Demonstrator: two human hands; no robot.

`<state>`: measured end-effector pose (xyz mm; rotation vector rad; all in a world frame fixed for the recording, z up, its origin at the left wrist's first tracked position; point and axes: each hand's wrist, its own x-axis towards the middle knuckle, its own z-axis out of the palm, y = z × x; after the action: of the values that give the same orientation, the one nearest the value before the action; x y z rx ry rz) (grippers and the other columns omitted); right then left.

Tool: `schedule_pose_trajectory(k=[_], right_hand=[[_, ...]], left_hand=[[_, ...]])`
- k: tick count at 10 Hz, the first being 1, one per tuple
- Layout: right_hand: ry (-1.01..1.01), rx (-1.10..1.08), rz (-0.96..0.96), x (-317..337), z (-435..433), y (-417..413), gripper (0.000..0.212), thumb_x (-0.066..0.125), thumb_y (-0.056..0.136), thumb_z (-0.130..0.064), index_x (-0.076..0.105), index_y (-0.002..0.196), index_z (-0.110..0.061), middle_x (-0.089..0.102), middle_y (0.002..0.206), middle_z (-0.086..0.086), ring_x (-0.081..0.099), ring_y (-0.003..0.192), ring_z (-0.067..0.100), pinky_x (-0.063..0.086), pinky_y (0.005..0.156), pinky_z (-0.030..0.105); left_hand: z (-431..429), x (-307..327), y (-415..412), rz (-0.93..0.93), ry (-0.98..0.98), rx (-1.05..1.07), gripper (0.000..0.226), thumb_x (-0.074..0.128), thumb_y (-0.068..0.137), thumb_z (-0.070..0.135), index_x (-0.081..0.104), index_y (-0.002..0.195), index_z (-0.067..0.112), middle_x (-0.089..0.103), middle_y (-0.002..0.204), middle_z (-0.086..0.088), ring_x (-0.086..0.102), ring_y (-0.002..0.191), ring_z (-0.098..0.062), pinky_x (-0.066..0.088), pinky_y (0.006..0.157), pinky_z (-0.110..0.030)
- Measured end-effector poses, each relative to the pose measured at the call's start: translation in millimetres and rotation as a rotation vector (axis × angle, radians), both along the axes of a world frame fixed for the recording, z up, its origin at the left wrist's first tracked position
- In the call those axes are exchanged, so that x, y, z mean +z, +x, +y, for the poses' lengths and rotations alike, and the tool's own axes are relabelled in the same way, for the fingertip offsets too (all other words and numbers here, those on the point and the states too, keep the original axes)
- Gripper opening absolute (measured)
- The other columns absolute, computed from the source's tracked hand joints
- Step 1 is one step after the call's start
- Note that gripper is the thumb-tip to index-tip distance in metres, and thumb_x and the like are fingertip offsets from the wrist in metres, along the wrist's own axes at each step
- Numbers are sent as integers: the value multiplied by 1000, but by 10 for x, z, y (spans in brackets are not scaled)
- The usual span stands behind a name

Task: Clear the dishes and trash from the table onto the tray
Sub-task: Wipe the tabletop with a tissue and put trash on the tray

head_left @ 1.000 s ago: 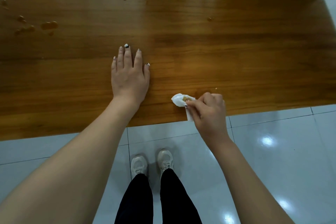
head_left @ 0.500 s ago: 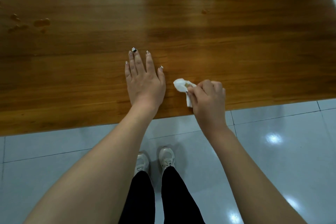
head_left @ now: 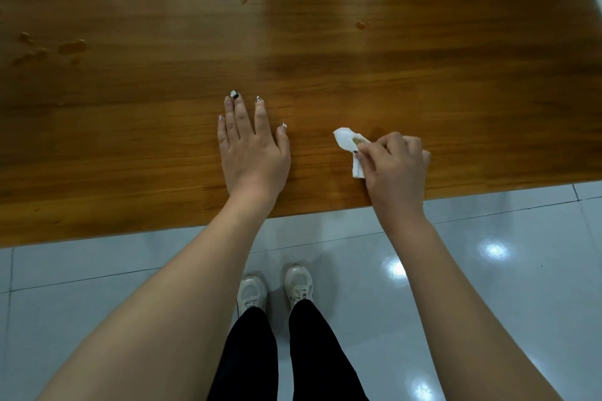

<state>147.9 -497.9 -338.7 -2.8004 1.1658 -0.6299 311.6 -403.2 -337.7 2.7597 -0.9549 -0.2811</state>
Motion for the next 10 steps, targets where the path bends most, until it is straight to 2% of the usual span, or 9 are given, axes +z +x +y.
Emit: schedule_pose_trajectory(k=[1,2,3,4,5,6,7,9,10], right_hand=[[51,-15,-45,-33,108,-232,28,50,90,-28,72,90,-9,60,83,7,40,89,22,29,70,35],[52,-24,-55,-45,88,-278,28,52,89,-28,73,90,-10,61,84,7,38,89,21,29,71,35],[74,-69,-48,-24,-70,-126,25,54,89,-28,72,88,-10,61,85,8,43,90,24,28,69,35],[67,-95,-41,-6,-192,-10,15,64,87,-20,72,89,-7,62,87,11,53,86,35,29,69,36],[20,-109,-55,6,-159,-46,20,59,89,-23,71,92,-8,63,87,10,54,86,34,30,70,35],[21,-231,-91,38,-174,-142,22,57,92,-23,71,98,-8,63,92,11,54,91,34,30,74,35],[97,-290,-35,20,-257,-130,25,56,94,-24,71,103,-6,63,97,14,52,97,36,30,76,36],[85,-183,-40,-57,-126,-95,22,65,87,-15,71,104,-2,58,87,14,53,85,35,33,67,36],[112,-108,-83,-52,-29,-30,18,67,85,-7,71,101,2,55,80,13,51,79,34,41,60,39]], left_hand=[[2,1,1,-3,-9,0,59,23,101,44,12,153,17,-1,161,-12,-8,148,-23,-9,116,-34],[3,-5,-6,-2,-2,1,59,22,101,44,11,153,17,-2,161,-12,-9,148,-23,-8,117,-34],[5,-7,-5,1,2,-3,59,21,101,45,9,153,18,-3,161,-11,-10,148,-22,-8,117,-34],[7,-7,2,3,-8,-3,59,22,102,44,10,153,17,-3,161,-11,-10,148,-22,-8,117,-34],[11,-10,-9,3,-11,-4,59,22,102,44,12,153,17,-1,161,-12,-9,148,-23,-7,117,-35],[11,-11,-6,-2,-16,0,59,23,101,44,13,153,17,-1,161,-12,-9,148,-23,-7,117,-35],[9,-4,-9,0,-14,0,59,23,101,44,12,153,17,0,161,-12,-8,148,-23,-6,118,-36],[5,-6,-4,-4,-11,6,59,23,101,45,13,153,17,0,161,-12,-8,148,-23,-7,117,-35],[3,-6,-10,-3,-14,5,59,23,101,44,13,152,17,0,161,-11,-8,148,-23,-7,117,-35]])
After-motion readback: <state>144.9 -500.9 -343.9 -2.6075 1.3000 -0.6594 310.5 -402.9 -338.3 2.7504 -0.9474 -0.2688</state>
